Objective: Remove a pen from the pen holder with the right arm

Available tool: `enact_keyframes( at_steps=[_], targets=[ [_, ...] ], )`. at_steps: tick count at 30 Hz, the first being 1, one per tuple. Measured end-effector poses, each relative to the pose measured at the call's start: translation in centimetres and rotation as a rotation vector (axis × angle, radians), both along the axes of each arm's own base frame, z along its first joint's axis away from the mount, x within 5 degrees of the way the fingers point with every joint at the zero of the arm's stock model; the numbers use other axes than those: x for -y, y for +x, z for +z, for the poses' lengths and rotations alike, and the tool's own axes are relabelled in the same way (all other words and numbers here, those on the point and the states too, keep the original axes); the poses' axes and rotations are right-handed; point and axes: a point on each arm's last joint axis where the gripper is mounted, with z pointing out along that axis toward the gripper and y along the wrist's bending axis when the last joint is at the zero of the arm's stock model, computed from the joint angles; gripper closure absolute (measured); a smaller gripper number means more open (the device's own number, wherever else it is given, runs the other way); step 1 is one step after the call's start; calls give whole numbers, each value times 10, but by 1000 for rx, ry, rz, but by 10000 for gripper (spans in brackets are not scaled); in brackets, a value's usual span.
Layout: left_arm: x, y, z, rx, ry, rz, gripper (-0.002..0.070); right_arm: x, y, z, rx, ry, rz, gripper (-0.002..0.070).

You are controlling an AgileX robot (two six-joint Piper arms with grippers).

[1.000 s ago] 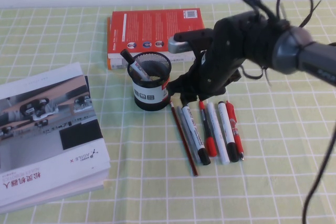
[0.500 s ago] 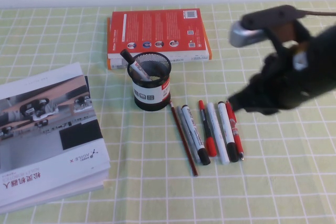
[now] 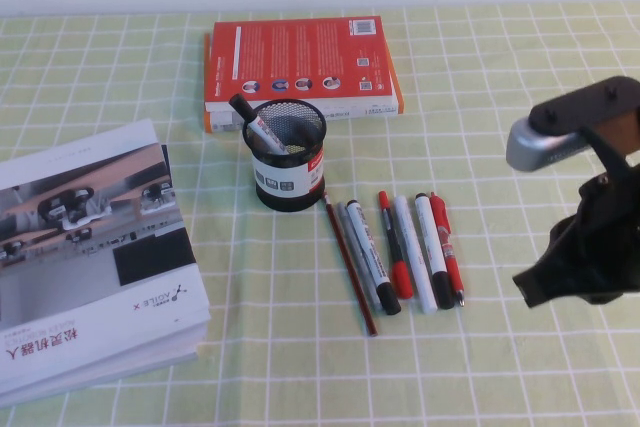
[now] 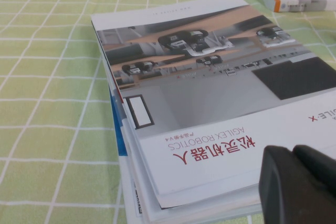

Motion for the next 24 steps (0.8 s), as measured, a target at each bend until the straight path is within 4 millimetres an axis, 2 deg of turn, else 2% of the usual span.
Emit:
enact_keyframes(
  at_steps=[7,12,17,24],
  targets=[
    [0,0,0,0,0,0,680,10,-2,-14,64,-6,18,688],
    [0,0,0,0,0,0,680,40,-12,-27,273,69,-41,688],
    [0,0,0,0,0,0,680,83,-38,-61,523,113,-146,688],
    [0,0,0,0,0,0,680,119,-82,-100,747,165,-333,689]
  ],
)
